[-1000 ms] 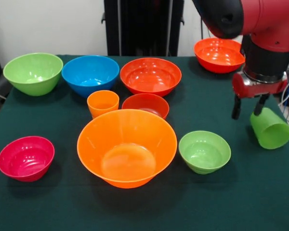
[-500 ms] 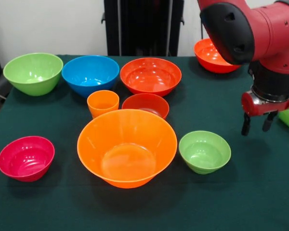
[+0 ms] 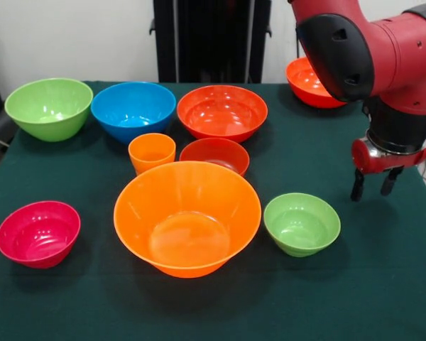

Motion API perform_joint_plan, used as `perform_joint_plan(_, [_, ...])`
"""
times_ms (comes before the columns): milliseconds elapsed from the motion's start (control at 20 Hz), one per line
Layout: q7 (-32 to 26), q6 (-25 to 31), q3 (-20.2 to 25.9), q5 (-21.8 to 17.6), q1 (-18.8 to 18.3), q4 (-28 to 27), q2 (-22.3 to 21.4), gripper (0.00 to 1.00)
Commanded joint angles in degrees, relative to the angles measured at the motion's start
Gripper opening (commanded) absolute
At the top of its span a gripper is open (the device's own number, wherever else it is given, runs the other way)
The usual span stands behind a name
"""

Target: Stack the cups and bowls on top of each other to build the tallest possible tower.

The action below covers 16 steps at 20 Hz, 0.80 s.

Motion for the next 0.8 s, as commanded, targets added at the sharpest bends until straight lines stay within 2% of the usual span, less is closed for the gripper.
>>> perform_joint_plan(50, [1.38, 0.79, -1.42, -2.06, 1.13, -3.35, -0.67, 1.0])
perform_joint_plan(250, [0.65, -0.29, -1.8, -2.29, 1.12, -3.66, -0.29, 1.0])
perform_joint_plan(350, [-0.04, -1.94, -2.81, -3.96, 1.43, -4.5, 0.13, 1.0])
perform_joint_plan(450, [-1.5, -2.46, -2.36, -4.02, 0.52, -4.22, -0.08, 1.0])
perform_joint_plan(650, [-5.4, 1.77, -0.03, -1.13, -2.5, -0.63, -5.85, 1.0])
perform_joint_plan(800, [-8.09, 5.19, 2.96, 1.8, -5.74, 0.08, -8.02, 1.0])
